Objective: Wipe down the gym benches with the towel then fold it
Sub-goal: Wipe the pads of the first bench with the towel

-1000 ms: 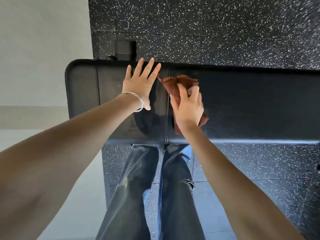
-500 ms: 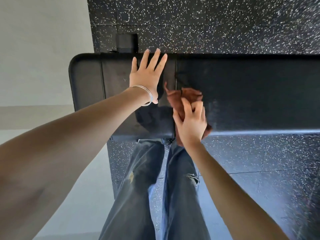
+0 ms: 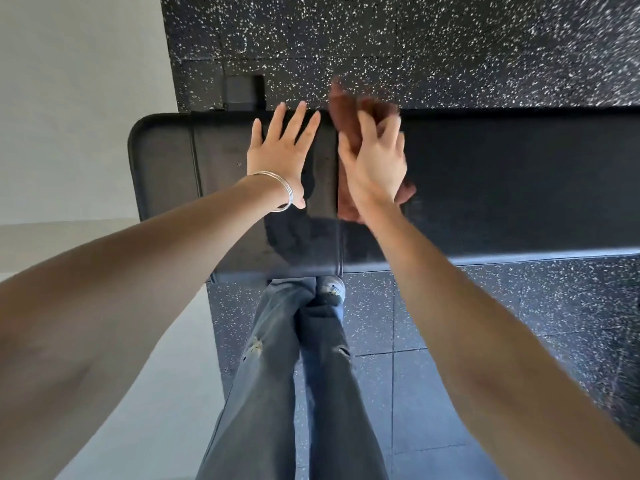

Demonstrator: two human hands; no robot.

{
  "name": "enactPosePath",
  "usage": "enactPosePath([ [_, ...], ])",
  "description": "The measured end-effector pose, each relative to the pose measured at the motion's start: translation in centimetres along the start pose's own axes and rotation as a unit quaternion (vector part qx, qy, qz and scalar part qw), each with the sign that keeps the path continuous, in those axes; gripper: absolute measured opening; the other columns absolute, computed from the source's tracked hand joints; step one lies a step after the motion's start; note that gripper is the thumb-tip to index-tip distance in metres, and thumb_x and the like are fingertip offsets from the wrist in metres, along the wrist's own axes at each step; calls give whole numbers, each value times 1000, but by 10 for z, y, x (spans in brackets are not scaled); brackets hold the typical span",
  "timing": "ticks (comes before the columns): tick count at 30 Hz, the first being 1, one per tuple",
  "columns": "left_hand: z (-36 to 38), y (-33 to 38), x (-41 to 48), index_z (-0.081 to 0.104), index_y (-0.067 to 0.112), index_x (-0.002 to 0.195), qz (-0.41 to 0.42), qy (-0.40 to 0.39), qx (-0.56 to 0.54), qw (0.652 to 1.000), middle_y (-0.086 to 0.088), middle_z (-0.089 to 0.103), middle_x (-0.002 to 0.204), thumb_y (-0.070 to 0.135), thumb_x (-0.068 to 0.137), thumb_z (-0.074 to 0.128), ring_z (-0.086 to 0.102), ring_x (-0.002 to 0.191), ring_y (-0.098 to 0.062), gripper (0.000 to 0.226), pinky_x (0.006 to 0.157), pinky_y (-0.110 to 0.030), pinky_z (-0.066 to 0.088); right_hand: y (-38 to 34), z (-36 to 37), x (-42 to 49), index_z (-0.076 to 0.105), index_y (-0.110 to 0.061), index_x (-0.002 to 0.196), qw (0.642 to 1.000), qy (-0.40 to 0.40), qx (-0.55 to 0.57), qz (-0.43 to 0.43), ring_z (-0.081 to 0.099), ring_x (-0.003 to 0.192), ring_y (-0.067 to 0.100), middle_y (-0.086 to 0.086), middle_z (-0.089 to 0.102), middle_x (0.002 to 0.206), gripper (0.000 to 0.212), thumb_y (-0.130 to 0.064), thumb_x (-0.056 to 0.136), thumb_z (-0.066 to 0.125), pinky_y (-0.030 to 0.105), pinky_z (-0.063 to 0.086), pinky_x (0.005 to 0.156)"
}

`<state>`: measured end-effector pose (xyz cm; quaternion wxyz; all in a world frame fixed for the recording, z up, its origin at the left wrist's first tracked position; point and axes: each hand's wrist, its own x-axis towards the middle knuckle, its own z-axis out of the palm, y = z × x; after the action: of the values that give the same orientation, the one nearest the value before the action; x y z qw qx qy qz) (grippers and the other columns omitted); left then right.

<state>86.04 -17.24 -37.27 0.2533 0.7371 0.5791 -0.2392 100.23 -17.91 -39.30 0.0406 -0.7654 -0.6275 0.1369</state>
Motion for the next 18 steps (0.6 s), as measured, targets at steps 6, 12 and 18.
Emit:
enactPosePath([
  [6,-1,1,-3,-14,25,149,5,-5,0,1000,2,-15,158,39,54,88,-11,146,-27,140,116,-50,4,45,0,-116,68,-16,109,998,-24,19,-60,58,73,33,16,58,85,34,-30,78,68,36,52,53],
  [12,-3,8,-7,-13,14,149,9,-22,19,1000,-7,-18,157,29,65,83,-14,144,-35,128,116,-53,4,59,-15,-58,66,-19,110,993,-35,3,-114,58,83,32,16,57,97,34,-32,78,66,38,51,55],
  [18,8,24,-21,-10,10,149,10,-19,61,998,-16,-22,155,17,76,68,-16,141,-42,108,116,-55,5,71,-23,24,52,-26,126,998,-27,-16,-48,51,103,28,11,47,119,43,-46,88,52,40,49,70],
])
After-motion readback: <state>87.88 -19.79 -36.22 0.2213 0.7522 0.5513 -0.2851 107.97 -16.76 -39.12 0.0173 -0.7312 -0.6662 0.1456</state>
